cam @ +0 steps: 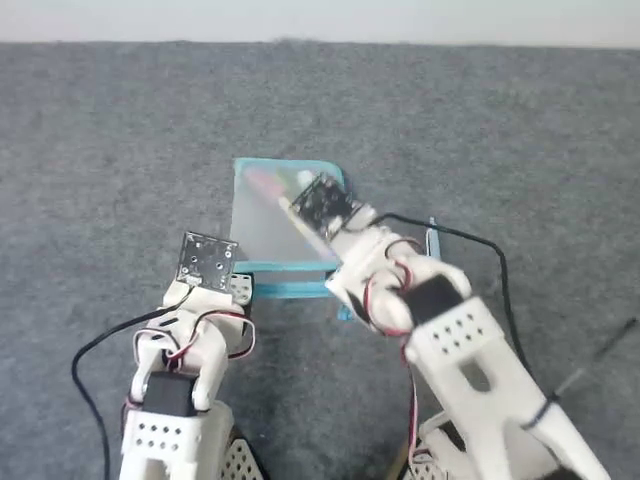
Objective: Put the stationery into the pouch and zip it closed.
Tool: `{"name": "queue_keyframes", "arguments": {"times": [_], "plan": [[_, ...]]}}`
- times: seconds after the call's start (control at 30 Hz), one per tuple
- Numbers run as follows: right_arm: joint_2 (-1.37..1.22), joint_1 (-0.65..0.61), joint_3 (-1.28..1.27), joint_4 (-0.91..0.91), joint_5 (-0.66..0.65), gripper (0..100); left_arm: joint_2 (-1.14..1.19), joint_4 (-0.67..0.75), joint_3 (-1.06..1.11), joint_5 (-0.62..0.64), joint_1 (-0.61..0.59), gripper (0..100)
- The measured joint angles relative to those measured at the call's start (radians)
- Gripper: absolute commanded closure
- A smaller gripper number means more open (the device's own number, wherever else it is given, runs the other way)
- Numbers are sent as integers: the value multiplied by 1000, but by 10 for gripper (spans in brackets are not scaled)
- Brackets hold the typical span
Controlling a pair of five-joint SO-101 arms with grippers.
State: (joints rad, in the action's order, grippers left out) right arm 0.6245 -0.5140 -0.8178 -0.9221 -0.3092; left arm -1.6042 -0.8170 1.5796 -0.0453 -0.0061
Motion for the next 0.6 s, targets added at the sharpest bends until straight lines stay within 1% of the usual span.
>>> {"name": "queue_keyframes", "arguments": {"times": [0.23, 0.33, 0.4, 0.47, 0.53, 0.6], "plan": [[-98, 149, 49, -12, 25, 988, 0, 23, 17, 0, 2, 988], [-100, 167, 51, -75, 28, 979, 0, 25, 17, 0, 5, 988], [-101, 198, 43, -124, 31, 932, 0, 26, 17, 0, 6, 988], [-146, 330, 15, -152, 35, 867, -2, 26, 12, 8, -34, 988], [-138, 359, 2, -172, 34, 816, -2, 26, 15, 0, -43, 988], [-155, 385, -29, -186, 34, 805, -2, 25, 15, 0, -54, 988]]}}
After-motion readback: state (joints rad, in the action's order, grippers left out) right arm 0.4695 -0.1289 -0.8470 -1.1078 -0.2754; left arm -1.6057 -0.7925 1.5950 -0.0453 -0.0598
